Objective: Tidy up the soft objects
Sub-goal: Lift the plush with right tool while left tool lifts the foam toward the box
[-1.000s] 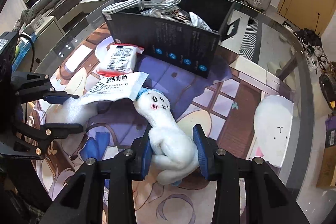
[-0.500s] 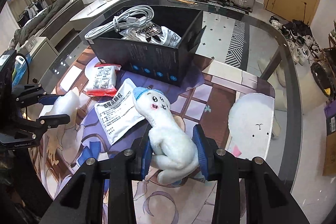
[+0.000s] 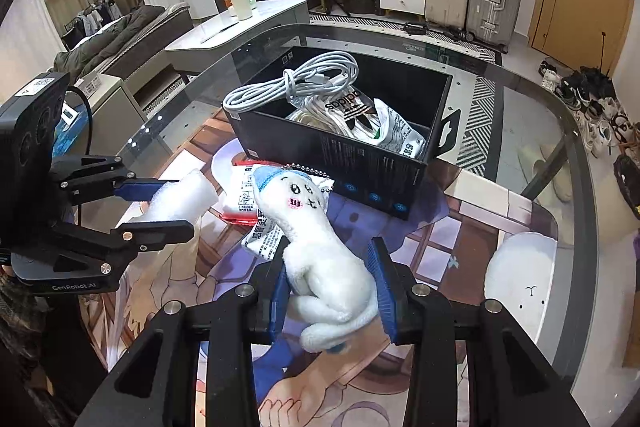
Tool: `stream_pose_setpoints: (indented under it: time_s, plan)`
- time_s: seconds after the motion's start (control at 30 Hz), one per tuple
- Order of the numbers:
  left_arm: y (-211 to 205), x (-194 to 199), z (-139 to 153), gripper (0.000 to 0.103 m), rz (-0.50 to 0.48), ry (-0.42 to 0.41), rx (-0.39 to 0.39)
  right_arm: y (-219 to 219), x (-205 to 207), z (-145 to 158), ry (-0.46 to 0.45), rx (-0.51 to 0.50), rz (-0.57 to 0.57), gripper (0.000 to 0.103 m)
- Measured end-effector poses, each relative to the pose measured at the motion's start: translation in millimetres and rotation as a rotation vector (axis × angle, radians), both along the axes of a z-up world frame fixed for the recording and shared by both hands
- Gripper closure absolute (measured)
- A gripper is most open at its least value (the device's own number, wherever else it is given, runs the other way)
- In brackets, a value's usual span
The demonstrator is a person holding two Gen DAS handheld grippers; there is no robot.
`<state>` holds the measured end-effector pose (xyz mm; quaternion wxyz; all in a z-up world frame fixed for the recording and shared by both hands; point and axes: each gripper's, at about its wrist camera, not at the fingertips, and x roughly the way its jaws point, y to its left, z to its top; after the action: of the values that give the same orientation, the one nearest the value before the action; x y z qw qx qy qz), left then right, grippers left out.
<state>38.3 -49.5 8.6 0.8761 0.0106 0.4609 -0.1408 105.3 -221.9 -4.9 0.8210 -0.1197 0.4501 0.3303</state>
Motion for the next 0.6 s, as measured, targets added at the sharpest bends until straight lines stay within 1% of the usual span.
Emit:
stream_pose_setpoints:
  time_s: [0.2, 0.6]
  plan:
    - [0, 5, 5, 0.067, 0.012, -0.018, -0.005, -9, -1, 13, -0.021, 0.037, -0.026, 0.066]
    - [-6, 17, 17, 0.067, 0.018, -0.047, -0.016, -14, -6, 45, -0.061, 0.113, -0.021, 0.066]
